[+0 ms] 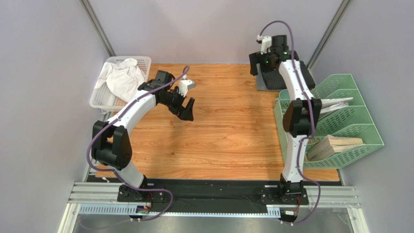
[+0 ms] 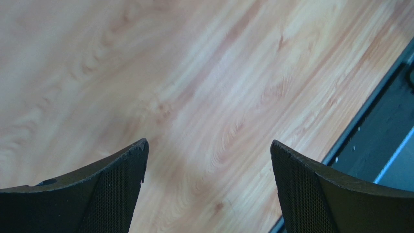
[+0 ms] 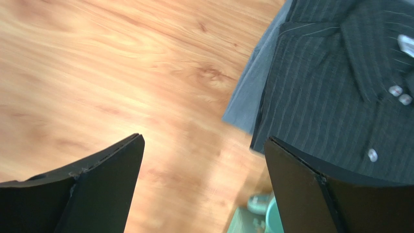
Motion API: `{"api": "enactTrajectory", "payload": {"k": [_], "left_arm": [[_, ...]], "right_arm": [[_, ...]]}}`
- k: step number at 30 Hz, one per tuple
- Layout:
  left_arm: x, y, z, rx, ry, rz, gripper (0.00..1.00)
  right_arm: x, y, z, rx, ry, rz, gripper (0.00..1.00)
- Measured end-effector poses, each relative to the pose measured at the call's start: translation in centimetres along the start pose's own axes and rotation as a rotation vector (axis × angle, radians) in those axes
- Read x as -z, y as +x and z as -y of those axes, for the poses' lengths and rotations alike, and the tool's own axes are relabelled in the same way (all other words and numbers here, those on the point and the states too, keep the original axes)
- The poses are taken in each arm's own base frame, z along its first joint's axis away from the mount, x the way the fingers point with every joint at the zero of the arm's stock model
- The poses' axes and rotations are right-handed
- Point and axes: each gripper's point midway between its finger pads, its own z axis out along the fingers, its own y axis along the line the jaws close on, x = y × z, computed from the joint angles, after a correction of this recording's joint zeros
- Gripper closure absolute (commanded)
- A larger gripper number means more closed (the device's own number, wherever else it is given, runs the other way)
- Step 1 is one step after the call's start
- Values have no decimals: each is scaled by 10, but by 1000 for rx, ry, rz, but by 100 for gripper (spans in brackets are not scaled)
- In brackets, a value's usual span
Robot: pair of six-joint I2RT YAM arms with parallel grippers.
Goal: Fold and stack the long sleeve shirts
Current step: Neatly place the folded shirt to the corner
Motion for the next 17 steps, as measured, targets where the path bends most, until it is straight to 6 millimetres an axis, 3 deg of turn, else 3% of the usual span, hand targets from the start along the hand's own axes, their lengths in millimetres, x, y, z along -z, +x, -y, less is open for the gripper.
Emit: {"api": "enactTrajectory", "payload": {"k": [5,8,10,12,17], "left_arm": [[37,-68,-5,-62,-91,148,1],[56,-93,-4,-91,-135,213,1],[61,-94,-5,-88,-158,221,1],[59,-89,-8,-72,-174,208,1],[39,-46,-19,-5,-202,104,1]], "right_arm": [[112,-30,-13,-108,-67,165,0],[152,-23,-28,-125,-97,217,0],[159,-1,-47,-129,-135,193,0],[153,35,-70,-133,-177,123,0],[122,126,-124,-111,-259,-89,0]]}}
